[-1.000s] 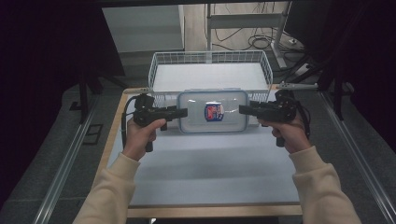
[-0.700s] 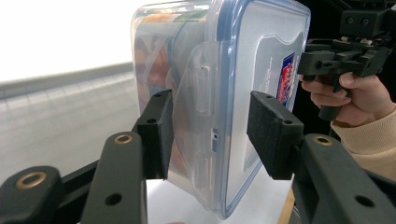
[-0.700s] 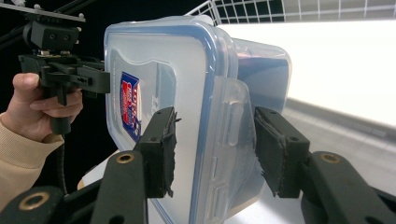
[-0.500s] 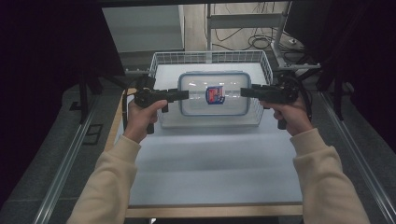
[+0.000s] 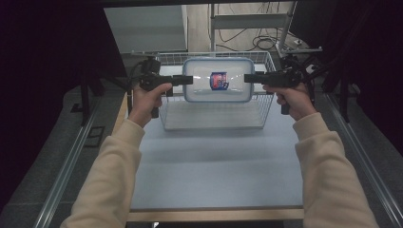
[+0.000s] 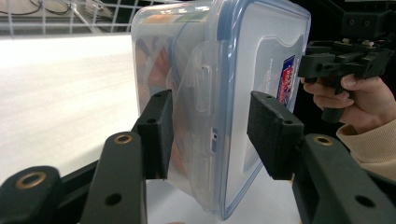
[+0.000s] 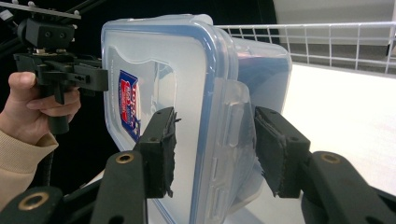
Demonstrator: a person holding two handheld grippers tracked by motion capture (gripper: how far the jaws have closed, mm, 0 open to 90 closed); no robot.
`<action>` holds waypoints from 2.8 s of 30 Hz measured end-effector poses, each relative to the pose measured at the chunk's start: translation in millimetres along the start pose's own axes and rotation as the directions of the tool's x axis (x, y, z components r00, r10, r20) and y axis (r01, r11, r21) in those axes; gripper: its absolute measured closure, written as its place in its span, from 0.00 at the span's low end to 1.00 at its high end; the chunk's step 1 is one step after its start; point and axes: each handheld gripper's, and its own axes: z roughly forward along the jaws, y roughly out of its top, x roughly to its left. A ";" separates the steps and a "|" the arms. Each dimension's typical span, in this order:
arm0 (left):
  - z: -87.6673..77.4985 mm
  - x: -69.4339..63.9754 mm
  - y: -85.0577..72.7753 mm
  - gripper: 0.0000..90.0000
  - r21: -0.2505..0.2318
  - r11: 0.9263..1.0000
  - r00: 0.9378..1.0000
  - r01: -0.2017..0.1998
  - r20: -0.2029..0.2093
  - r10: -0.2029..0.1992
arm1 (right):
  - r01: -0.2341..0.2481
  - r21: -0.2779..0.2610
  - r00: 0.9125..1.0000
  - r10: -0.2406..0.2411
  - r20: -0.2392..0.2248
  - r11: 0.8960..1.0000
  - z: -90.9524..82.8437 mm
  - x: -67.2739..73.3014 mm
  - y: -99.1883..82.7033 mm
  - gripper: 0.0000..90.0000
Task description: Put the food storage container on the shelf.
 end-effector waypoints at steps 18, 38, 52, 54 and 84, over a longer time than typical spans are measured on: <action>16.7 37.8 24.2 0.58 -0.009 0.997 0.997 0.071 -0.002 -0.071 | -0.060 0.043 0.998 0.060 0.008 0.997 30.9 -33.2 30.8 0.55; 38.5 55.4 35.1 0.57 -0.033 0.983 0.977 0.183 -0.103 -0.186 | -0.208 0.073 0.974 0.200 0.103 0.975 49.0 -47.5 39.7 0.48; 39.1 52.2 29.3 0.55 -0.069 0.985 0.980 0.155 -0.118 -0.162 | -0.186 -0.022 0.942 0.184 0.280 0.982 42.7 -41.4 35.0 0.46; 34.4 51.0 28.1 0.54 -0.083 0.985 0.981 0.150 -0.114 -0.159 | -0.168 -0.025 0.946 0.168 0.277 0.985 37.9 -37.8 35.0 0.44; -26.5 -11.2 -96.5 0.39 -0.032 0.998 0.997 -0.060 -0.052 0.058 | 0.031 0.041 0.989 -0.036 0.143 0.999 -36.5 9.1 -83.8 0.30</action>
